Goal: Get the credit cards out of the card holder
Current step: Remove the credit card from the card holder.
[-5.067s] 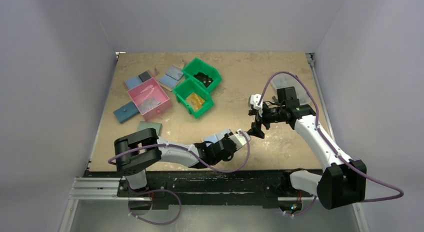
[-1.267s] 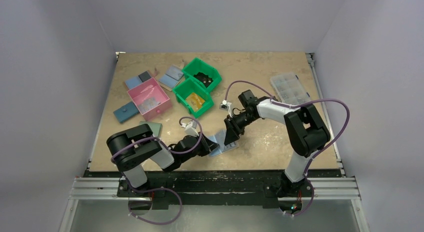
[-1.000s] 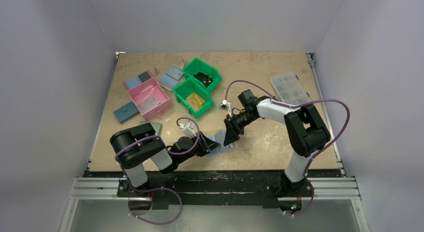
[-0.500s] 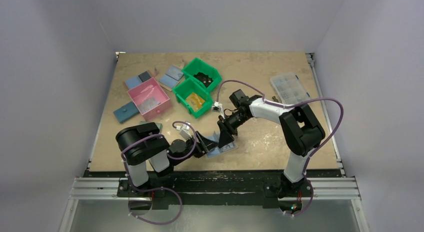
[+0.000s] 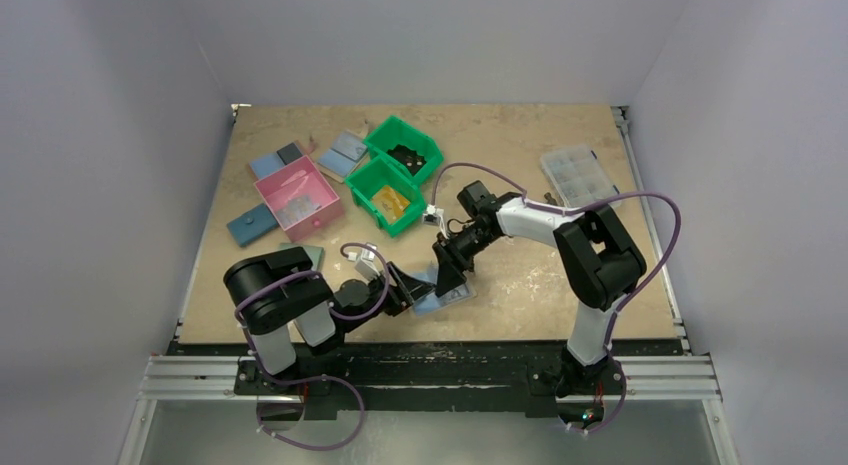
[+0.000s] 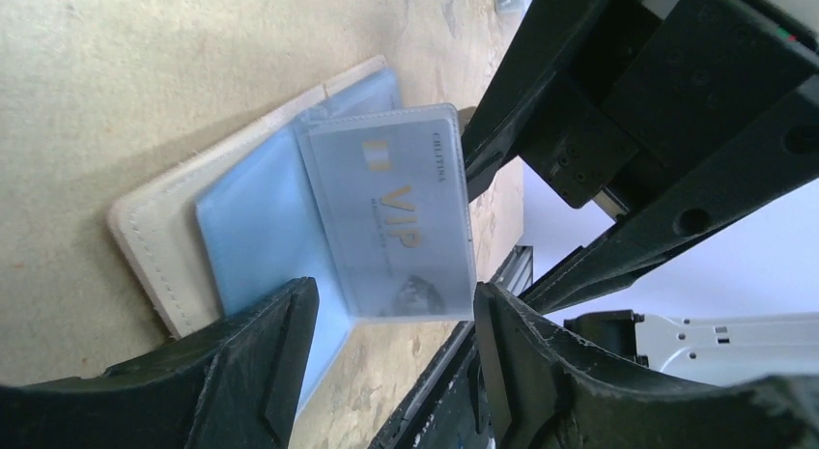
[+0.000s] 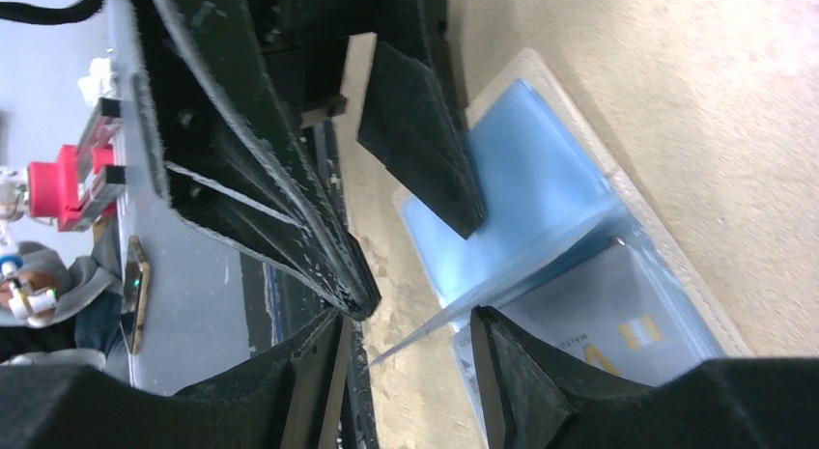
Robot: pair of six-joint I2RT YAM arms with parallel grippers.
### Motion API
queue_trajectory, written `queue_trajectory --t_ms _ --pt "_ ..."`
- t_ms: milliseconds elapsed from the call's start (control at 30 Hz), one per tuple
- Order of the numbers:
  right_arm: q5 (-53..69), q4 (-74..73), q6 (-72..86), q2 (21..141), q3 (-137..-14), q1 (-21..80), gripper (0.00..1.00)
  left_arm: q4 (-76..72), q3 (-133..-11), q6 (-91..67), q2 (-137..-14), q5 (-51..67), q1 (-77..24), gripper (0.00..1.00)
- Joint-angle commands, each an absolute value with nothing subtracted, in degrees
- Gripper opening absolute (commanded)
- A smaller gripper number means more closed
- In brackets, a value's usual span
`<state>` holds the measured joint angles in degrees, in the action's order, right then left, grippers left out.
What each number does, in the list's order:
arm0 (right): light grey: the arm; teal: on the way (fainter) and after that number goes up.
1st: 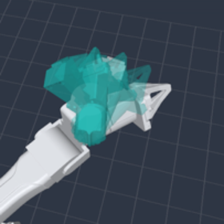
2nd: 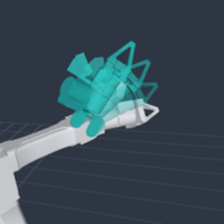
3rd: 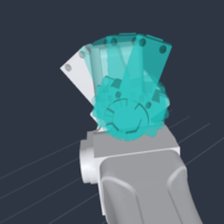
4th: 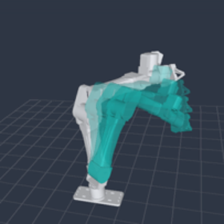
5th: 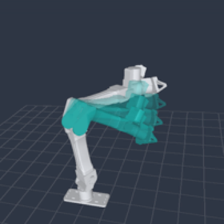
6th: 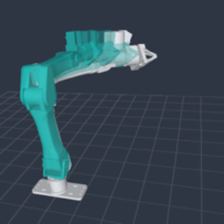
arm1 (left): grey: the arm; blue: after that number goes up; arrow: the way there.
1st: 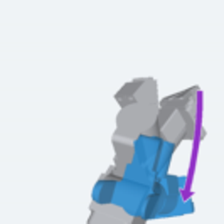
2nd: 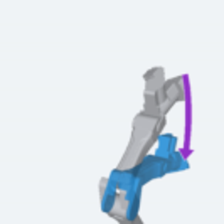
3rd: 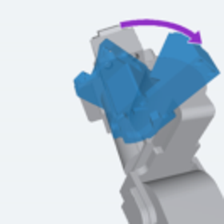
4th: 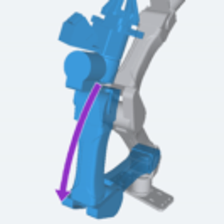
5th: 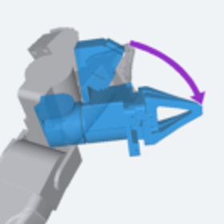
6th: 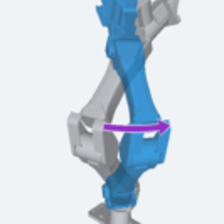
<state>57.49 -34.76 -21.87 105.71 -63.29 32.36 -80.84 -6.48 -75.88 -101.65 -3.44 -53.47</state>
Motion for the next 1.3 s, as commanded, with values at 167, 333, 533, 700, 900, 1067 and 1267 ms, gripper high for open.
queue_trajectory --t_ms 167,333,533,700,900,1067,1267 --pt "46.66 -27.71 -14.07 105.50 -61.72 30.77 0.43 -82.62 -5.72 -75.29 -100.99 -4.79 -52.56 0.65" --pt "46.71 -27.59 -13.09 106.85 -61.53 29.88 0.28 -82.77 -5.32 -75.14 -100.77 -5.09 -52.37 0.65" --pt "51.58 -29.08 -13.26 110.06 -61.82 27.89 0.00 -84.88 -4.64 -74.64 -100.77 -5.02 -52.30 0.65" --pt "58.69 -32.84 -17.00 112.23 -63.18 27.00 0.00 -89.91 -3.51 -74.19 -101.61 -4.75 -52.22 0.65" --pt "59.65 -36.78 -22.21 111.41 -64.84 26.46 0.00 -92.90 -3.23 -73.99 -102.84 -4.23 -52.21 0.63" --pt "58.62 -35.39 -21.52 109.08 -64.11 26.49 0.12 -92.23 -5.01 -74.70 -104.25 -3.60 -52.21 0.63" --pt "60.26 -39.39 -25.66 108.77 -65.04 28.61 0.25 -92.82 -6.25 -76.27 -106.17 -4.32 -52.21 0.65"
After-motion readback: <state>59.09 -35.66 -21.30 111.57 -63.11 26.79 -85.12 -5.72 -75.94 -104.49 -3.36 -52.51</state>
